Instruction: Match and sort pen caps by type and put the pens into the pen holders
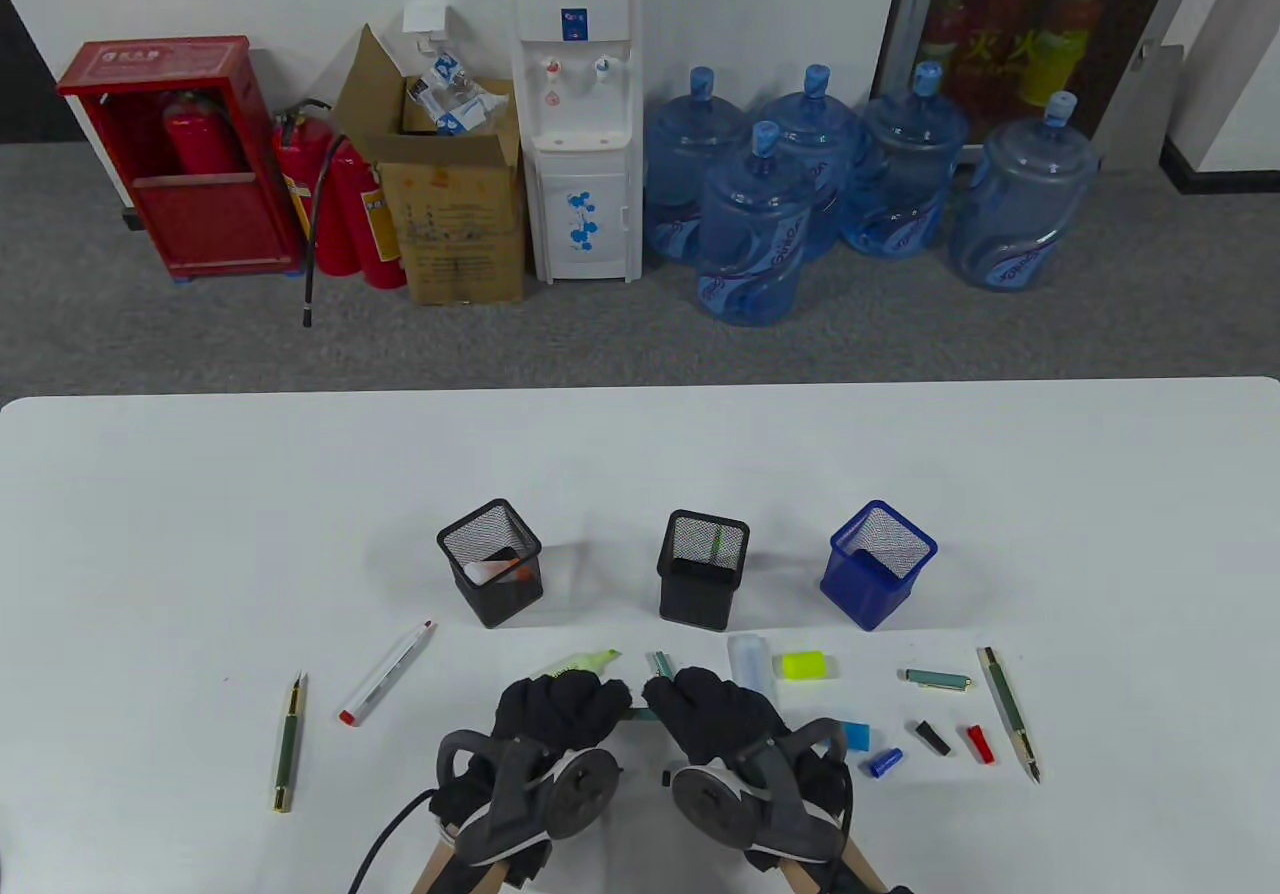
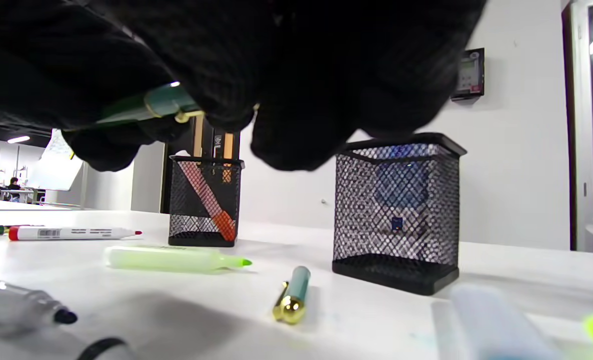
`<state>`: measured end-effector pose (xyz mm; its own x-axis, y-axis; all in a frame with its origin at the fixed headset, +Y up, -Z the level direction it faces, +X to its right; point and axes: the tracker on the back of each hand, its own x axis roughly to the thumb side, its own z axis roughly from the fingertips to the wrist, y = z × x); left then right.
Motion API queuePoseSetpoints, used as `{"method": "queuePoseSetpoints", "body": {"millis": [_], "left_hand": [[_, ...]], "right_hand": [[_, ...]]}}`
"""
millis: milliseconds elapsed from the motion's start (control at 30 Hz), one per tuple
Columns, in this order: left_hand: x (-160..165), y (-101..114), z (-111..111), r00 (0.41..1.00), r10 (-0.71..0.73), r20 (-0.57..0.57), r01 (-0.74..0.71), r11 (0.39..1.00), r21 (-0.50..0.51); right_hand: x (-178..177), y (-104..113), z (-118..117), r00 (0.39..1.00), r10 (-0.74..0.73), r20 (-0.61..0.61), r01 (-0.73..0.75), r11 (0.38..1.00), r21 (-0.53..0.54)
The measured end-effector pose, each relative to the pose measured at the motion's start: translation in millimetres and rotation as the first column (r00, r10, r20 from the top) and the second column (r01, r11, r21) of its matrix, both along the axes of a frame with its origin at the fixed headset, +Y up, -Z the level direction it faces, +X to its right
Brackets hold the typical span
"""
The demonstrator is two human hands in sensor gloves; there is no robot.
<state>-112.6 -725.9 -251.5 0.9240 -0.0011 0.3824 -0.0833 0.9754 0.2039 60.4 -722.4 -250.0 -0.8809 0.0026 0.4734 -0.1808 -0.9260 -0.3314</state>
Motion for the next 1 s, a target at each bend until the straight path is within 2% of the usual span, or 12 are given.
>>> {"method": "queuePoseSetpoints", "body": {"millis": [167, 300, 367, 467, 500, 633, 767, 1000], "left_hand": [[1.4, -3.5, -0.9, 1.0, -0.008, -0.015, 0.008, 1.0, -0.001], [-7.7, 3.1, -3.2, 0.998, -0.011, -0.058, 0.014, 0.999, 0.048], [-23.2, 11.5, -6.0, 0.994, 0.042, -0.1, -0.033, 0.995, 0.094], [-38.4, 11.9, -7.1, 0.986, 0.105, -0.132, -0.098, 0.994, 0.055], [-41.8, 9.8, -7.7, 0.984, 0.109, -0.143, -0.103, 0.994, 0.046], [-45.4, -0.3, -11.3, 0.986, 0.034, -0.163, -0.033, 0.999, 0.012], [-46.0, -6.7, -13.7, 0.985, -0.007, -0.17, 0.006, 1.0, -0.009], [-50.4, -10.6, -15.7, 0.985, -0.007, -0.175, 0.002, 1.0, -0.028]], "right_hand": [[5.5, -5.1, -2.7, 1.0, -0.019, 0.024, 0.019, 1.0, -0.019], [13.1, 4.7, -4.8, 0.999, -0.023, 0.032, 0.023, 1.0, -0.013], [19.5, 19.1, -9.4, 0.998, 0.014, 0.058, -0.016, 1.0, 0.025], [31.7, 49.4, -19.7, 0.989, 0.084, 0.125, -0.095, 0.991, 0.088], [38.1, 63.3, -26.1, 0.976, 0.124, 0.177, -0.146, 0.982, 0.12], [53.4, 91.4, -50.4, 0.93, 0.205, 0.306, -0.256, 0.957, 0.136], [49.6, 90.0, -69.4, 0.887, 0.309, 0.343, -0.364, 0.925, 0.108], [18.0, 65.9, -94.9, 0.842, 0.433, 0.322, -0.48, 0.874, 0.081]]}}
